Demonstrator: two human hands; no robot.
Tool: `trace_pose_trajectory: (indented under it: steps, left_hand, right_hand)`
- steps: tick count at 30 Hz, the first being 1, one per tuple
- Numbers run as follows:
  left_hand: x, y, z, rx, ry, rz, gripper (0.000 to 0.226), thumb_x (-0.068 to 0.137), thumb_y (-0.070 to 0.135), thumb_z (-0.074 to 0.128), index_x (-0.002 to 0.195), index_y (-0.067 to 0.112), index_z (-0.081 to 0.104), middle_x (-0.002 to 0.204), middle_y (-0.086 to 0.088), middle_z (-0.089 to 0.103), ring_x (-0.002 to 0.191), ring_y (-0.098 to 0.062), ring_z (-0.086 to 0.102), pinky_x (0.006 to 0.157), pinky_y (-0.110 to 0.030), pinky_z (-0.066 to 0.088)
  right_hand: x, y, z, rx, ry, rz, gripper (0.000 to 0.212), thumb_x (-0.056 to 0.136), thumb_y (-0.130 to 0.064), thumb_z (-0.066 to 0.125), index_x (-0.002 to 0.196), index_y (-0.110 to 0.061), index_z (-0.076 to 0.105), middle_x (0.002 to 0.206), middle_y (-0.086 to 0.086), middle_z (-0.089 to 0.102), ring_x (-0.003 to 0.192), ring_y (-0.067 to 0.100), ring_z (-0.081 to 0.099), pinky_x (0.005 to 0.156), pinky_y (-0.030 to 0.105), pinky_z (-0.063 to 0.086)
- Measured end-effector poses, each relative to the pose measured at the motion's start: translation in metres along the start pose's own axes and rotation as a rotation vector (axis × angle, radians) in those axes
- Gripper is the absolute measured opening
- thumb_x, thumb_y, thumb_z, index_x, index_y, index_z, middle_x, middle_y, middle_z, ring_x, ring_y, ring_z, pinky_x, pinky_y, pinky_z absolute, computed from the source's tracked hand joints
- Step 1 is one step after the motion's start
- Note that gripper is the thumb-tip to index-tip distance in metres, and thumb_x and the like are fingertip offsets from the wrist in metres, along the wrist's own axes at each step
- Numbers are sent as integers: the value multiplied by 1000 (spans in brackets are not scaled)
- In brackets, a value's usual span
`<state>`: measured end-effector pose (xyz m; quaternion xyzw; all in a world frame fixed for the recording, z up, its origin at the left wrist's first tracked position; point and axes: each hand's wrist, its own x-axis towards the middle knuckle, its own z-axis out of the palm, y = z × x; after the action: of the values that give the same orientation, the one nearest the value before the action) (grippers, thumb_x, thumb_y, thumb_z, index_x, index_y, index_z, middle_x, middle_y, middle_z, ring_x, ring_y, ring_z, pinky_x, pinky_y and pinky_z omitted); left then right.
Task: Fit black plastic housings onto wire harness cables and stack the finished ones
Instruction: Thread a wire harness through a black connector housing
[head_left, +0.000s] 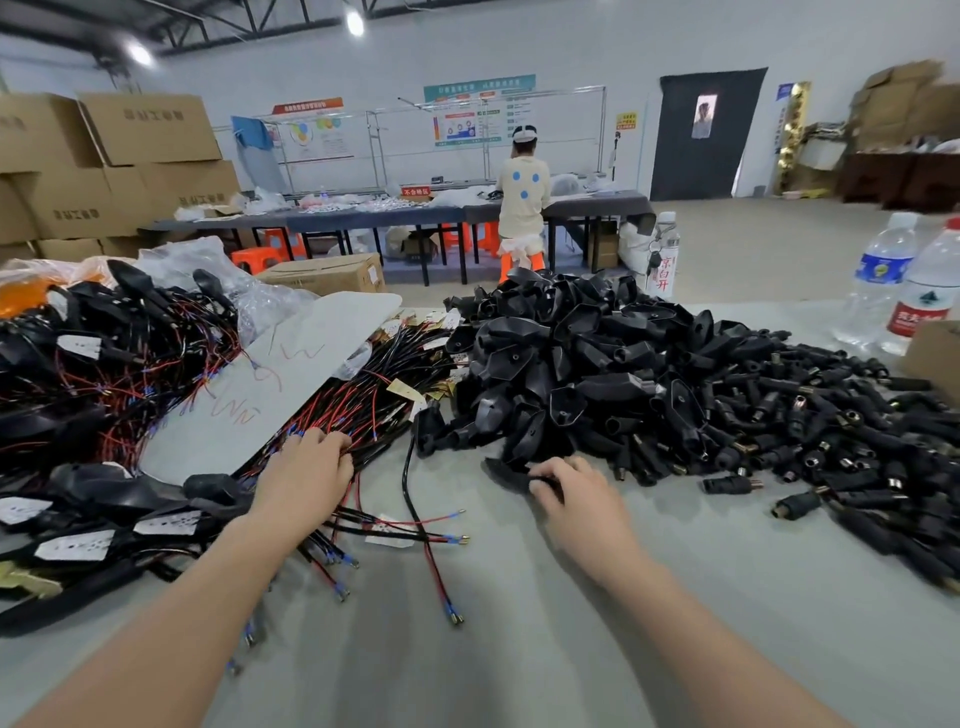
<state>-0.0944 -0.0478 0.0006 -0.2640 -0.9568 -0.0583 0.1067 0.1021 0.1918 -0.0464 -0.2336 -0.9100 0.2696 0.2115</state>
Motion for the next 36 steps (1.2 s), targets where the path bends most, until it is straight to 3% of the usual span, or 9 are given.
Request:
trace_pose_trajectory:
  steps: [7,10,13,16,20,25,29,33,36]
  left_hand:
    - [20,14,16,98,8,-81,28,105,33,40,125,20,57,125,-9,55,118,-29,50,95,-41,41]
    - [23,17,12,-75,87,-159,32,104,29,40,114,10,63,116,-16,63,111,-38,53,89,-44,44]
    - [24,16,-3,-343,142,-227,29,103,30,39,104,9,60,102,-19,67,99,-39,57,84,-44,47]
    - [23,22,-33,-540,223,-214,26,104,34,37,102,14,54,94,-12,65,90,-33,56,77,-40,43]
    - [17,51,-91,-663,294,-56,25,103,36,39,100,17,56,78,6,60,69,-13,52,63,-34,35]
    - [-19,102,-139,-1500,420,-38,21,105,26,36,95,21,54,55,10,53,42,-9,44,48,-26,41]
    - [-54,152,-99,-1862,44,-371,24,107,19,36,86,18,49,57,2,49,35,-7,37,39,-19,34]
    - [-88,179,-44,-1589,-359,-358,23,106,20,39,87,13,50,50,5,46,32,-8,30,36,-17,26]
    - [-100,170,-19,-1065,-303,-103,20,104,29,43,92,20,56,52,10,48,40,-6,38,43,-25,31]
  right_hand:
    - [-11,7,-30,811,59,187,17,101,-20,57,102,-32,70,98,-1,68,89,12,63,82,29,54]
    - [-16,9,-37,1178,64,342,15,101,-19,58,106,-24,71,90,2,72,81,14,71,68,25,56]
    - [-22,13,-39,1465,46,442,16,100,-17,58,108,-17,73,89,10,72,79,22,71,71,37,60]
    - [-27,19,-42,1544,39,483,19,100,-18,57,104,-18,76,83,9,74,79,25,72,76,45,62]
    - [-34,15,-49,1731,49,535,22,104,-15,48,114,-9,67,76,10,68,70,26,69,68,42,63]
    - [-49,12,-58,1622,-84,586,22,99,-24,59,113,-14,72,76,4,67,61,17,63,49,30,53]
    - [-58,10,-62,1562,-232,528,25,95,-28,62,112,-13,74,83,5,68,61,18,60,46,28,47]
    - [-64,13,-64,1511,-272,550,21,94,-28,64,102,-15,78,87,4,74,56,17,61,43,25,46]
    - [-68,24,-67,1574,-299,583,23,96,-29,60,96,-16,79,102,6,76,58,17,63,44,25,49]
